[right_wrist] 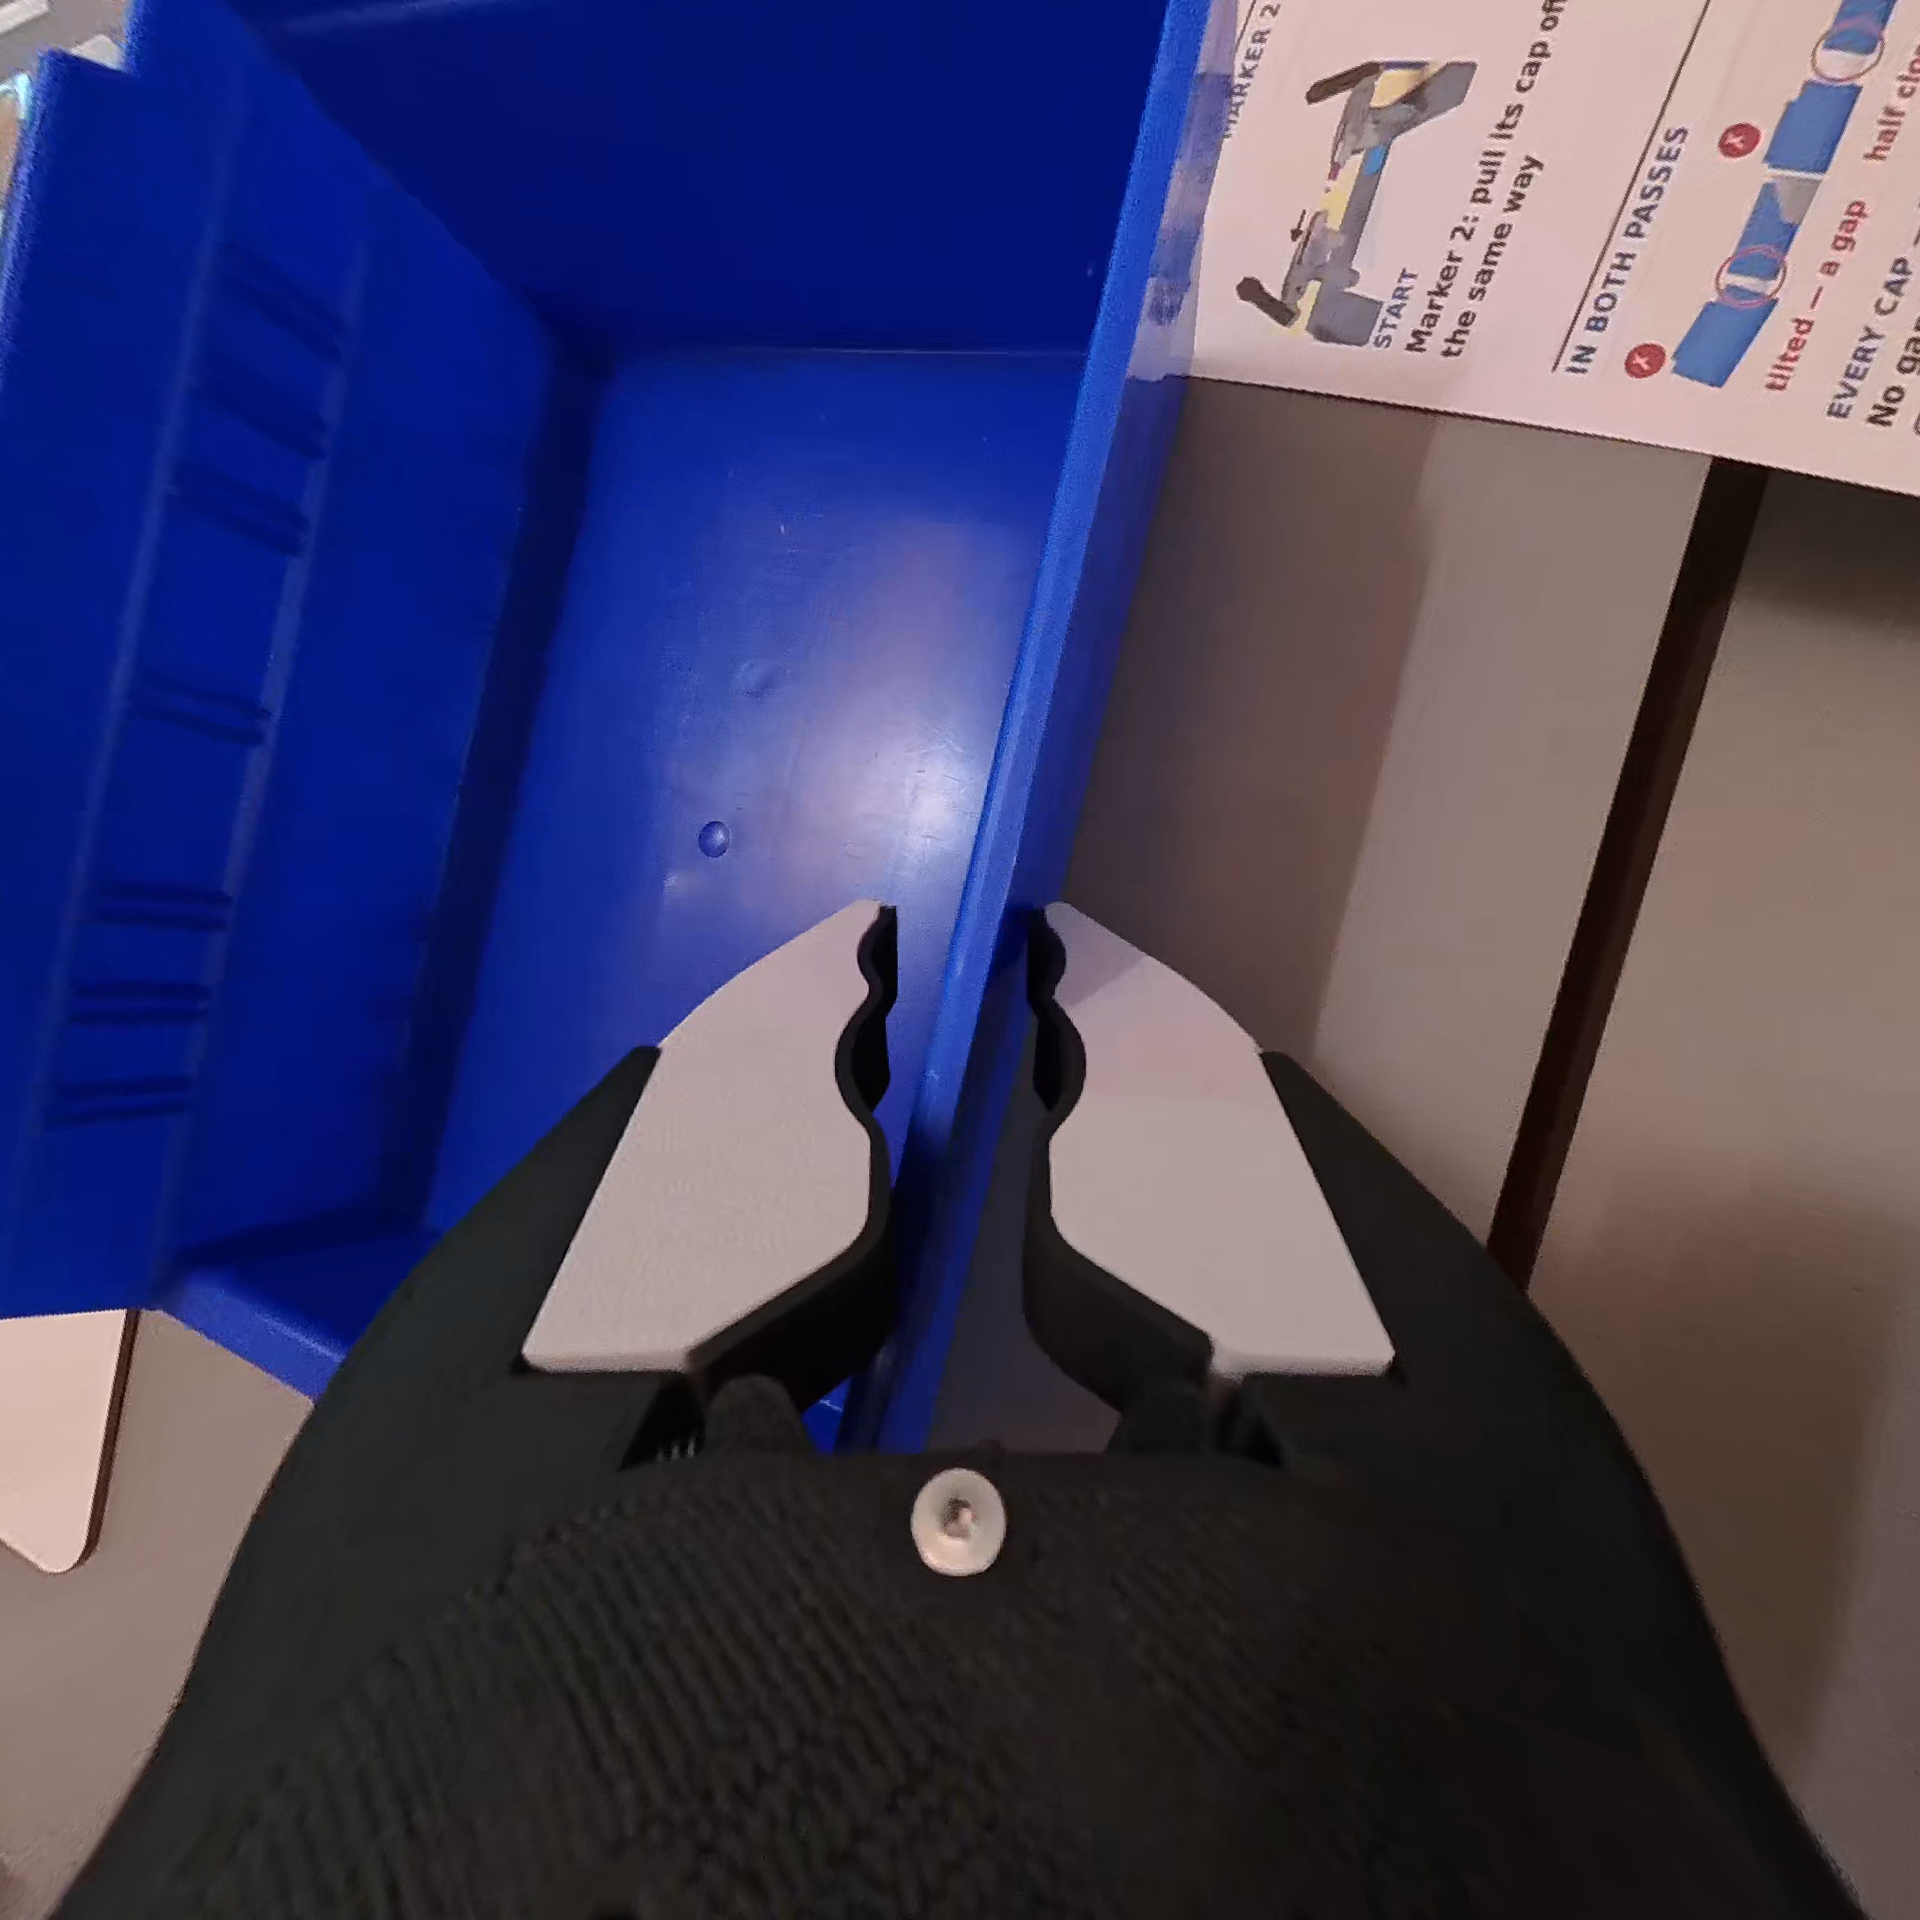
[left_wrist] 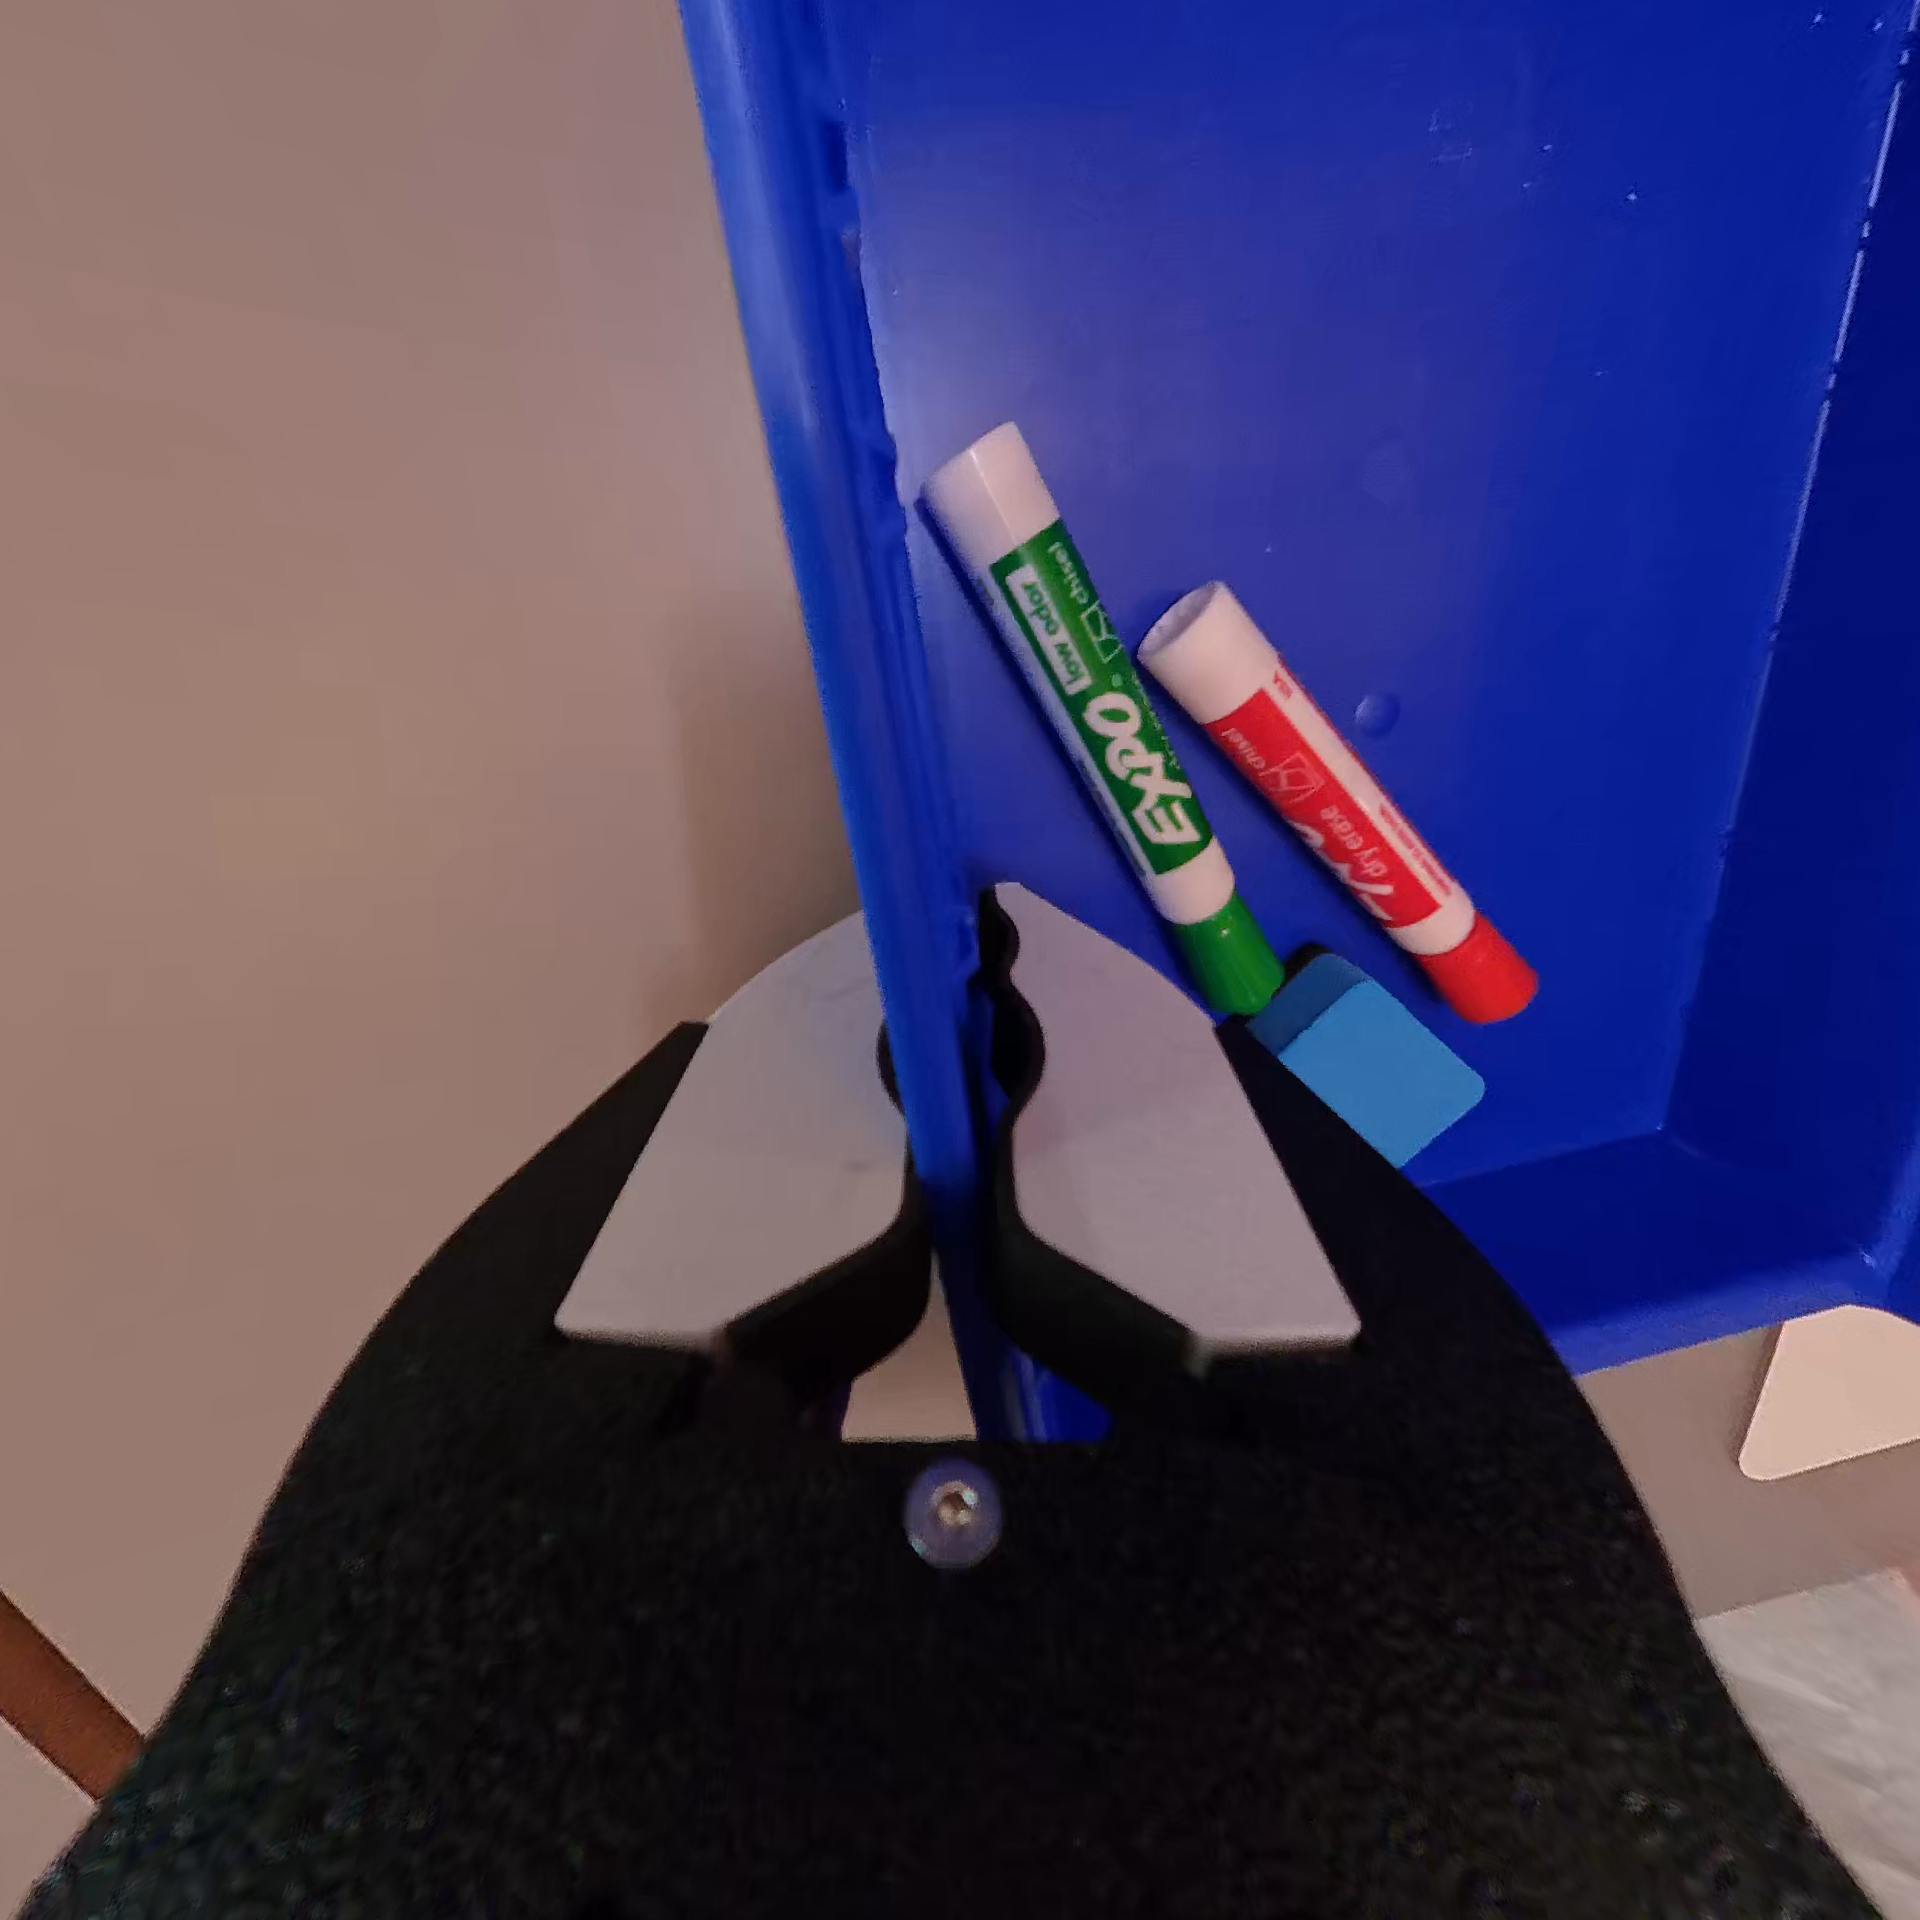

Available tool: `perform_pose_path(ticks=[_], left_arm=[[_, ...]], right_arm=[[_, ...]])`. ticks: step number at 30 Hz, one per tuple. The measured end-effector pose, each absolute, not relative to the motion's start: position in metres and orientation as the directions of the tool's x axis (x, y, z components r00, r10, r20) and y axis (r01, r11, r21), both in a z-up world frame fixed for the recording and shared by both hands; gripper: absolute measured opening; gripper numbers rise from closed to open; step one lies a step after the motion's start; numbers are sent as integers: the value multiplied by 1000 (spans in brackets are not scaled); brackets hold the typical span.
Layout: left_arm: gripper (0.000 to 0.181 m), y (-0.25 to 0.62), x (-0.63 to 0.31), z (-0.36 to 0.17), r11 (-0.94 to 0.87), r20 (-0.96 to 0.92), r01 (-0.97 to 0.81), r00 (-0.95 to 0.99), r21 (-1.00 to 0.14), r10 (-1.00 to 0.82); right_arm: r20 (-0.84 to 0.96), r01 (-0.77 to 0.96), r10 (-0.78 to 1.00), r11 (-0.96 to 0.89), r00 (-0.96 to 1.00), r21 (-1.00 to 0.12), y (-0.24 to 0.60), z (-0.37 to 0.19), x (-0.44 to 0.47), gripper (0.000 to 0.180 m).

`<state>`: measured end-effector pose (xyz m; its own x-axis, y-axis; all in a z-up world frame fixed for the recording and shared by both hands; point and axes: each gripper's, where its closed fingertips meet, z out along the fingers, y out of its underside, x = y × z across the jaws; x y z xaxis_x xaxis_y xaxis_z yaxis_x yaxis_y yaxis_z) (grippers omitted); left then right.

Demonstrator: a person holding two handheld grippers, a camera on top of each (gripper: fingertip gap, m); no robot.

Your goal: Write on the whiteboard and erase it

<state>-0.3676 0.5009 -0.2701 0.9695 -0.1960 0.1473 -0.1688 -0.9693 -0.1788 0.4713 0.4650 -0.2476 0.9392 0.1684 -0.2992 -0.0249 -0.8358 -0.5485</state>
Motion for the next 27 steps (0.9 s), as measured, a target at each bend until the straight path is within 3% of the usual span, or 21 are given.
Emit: perform_pose_path(ticks=[4,7,12,15,19,21,23,27], left_arm=[[8,502,-365,-269,-962,145,-181,966,-206,-213],[21,512,-365,-261,-932,126,-181,965,-314,-230],[29,530,-372,-230,-836,-22,-259,959,-483,-284],[35,533,-387,-212,-793,-218,-358,933,-493,-286],[51,534,-385,-180,-757,-335,-402,907,-515,-253],[61,532,-369,-172,-747,-331,-423,900,-513,-283],[61,525,-355,-173,-777,-327,-439,891,-451,-314],[57,508,-311,-196,-869,-140,-373,928,-325,-346]], right_arm=[[-331,-49,193,-796,924,-603,466,-238,470,40],[-277,-42,223,-704,935,-709,467,-209,473,52],[71,150,171,-517,983,-843,457,-150,487,64],[279,293,91,-371,956,-881,449,-105,483,82],[311,317,115,-38,943,-948,437,-49,435,97],[238,228,165,72,957,-971,432,-35,410,102],[165,154,240,66,957,-986,429,-38,385,118],[175,130,312,161,934,-978,412,-35,334,118]])
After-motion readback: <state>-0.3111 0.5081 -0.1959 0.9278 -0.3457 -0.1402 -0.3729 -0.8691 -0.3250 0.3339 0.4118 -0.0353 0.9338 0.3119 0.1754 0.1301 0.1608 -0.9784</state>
